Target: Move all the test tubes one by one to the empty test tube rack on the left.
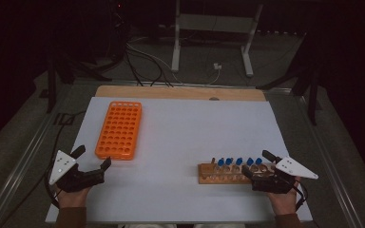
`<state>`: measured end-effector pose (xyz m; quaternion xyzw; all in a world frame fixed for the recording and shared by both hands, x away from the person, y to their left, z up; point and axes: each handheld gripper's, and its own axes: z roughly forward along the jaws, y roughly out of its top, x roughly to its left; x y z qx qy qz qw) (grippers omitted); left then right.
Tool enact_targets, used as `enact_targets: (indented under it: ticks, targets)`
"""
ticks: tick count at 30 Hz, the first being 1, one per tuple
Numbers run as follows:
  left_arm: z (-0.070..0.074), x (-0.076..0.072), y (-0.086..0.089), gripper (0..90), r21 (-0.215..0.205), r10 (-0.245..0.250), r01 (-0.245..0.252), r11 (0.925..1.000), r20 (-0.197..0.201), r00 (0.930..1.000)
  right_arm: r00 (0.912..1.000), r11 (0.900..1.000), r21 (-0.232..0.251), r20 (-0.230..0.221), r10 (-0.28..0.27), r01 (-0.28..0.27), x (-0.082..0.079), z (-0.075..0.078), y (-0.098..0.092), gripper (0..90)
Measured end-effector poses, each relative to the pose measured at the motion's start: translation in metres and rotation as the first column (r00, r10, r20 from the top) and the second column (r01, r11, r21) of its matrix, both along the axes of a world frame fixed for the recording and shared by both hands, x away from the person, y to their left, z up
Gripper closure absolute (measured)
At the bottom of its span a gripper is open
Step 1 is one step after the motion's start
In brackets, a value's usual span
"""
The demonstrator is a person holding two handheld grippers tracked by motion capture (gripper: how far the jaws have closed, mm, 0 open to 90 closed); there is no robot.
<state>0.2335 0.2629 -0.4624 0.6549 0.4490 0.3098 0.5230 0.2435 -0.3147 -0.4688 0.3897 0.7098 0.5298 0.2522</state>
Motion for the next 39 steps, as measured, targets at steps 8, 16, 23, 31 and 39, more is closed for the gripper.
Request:
enact_targets:
  ticks: [8, 16, 23, 31, 39]
  targets:
    - [0.0, -0.002, 0.002, 0.7, 0.001, 0.015, -0.015, 0.9999, 0.002, 0.9999, 1.0, 1.0, -0.009, 0.0, 0.007, -0.007, 0.001, 0.002, 0.001, 0.2]
    - [-0.002, -0.002, 0.006, 0.7, -0.053, 0.031, -0.032, 0.9981, -0.019, 0.9993, 0.9996, 1.0, -0.009, -0.027, 0.011, -0.011, 0.001, 0.018, -0.004, 0.2]
    - [-0.003, -0.005, 0.014, 0.7, -0.098, 0.063, -0.065, 0.993, -0.024, 0.9977, 0.9979, 0.999, -0.029, -0.055, 0.033, -0.035, -0.001, 0.024, -0.012, 7.9]
    - [-0.005, -0.005, 0.011, 0.8, -0.095, 0.065, -0.069, 0.9931, -0.039, 0.9971, 0.9938, 0.996, -0.048, -0.086, 0.07, -0.075, -0.006, 0.023, -0.021, 19.1]
    - [-0.007, -0.003, 0.008, 0.8, -0.074, 0.044, -0.048, 0.9961, -0.054, 0.9976, 0.9872, 0.993, -0.059, -0.126, 0.098, -0.106, -0.006, 0.015, -0.029, 43.6]
